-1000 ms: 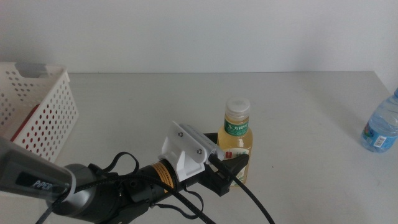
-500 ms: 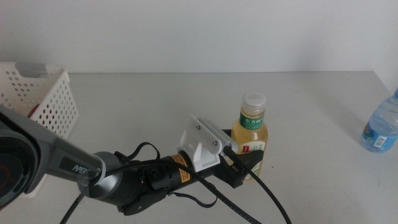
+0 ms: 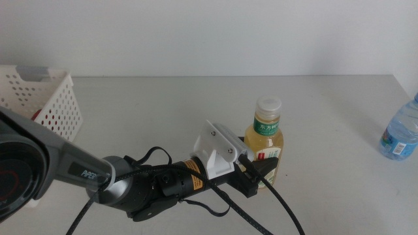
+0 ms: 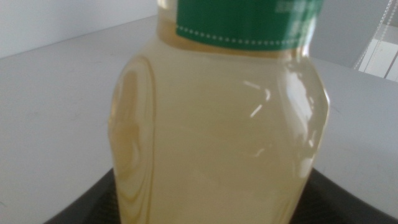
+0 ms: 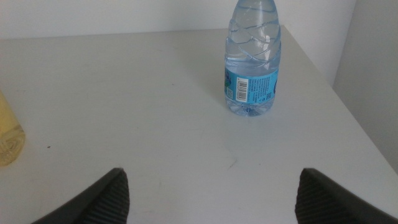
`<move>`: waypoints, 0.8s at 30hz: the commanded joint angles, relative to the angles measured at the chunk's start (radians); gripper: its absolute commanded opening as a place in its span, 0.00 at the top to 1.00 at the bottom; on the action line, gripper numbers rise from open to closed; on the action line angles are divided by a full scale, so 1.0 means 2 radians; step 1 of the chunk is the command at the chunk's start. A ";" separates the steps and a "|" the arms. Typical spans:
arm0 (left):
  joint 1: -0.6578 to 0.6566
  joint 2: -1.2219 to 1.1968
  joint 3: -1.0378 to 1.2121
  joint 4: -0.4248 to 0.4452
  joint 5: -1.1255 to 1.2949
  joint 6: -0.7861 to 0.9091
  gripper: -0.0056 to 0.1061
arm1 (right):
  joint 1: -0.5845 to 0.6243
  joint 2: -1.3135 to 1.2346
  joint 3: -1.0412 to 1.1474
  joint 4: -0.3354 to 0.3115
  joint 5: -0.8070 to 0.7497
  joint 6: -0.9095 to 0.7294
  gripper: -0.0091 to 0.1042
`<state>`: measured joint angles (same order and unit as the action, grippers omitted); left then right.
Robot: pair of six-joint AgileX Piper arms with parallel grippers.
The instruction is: Use arms to grab the bottles and put them into the dustbin to the left of the table.
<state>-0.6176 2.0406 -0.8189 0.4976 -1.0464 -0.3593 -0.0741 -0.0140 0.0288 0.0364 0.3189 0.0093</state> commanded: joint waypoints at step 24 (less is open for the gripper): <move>0.001 -0.128 -0.011 0.020 0.122 -0.045 0.96 | -0.003 -0.011 -0.005 -0.006 -0.037 -0.005 0.25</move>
<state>-0.6140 1.8848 -0.8181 0.5738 -0.7460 -0.4318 -0.0741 -0.0140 0.0288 0.0364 0.3189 0.0093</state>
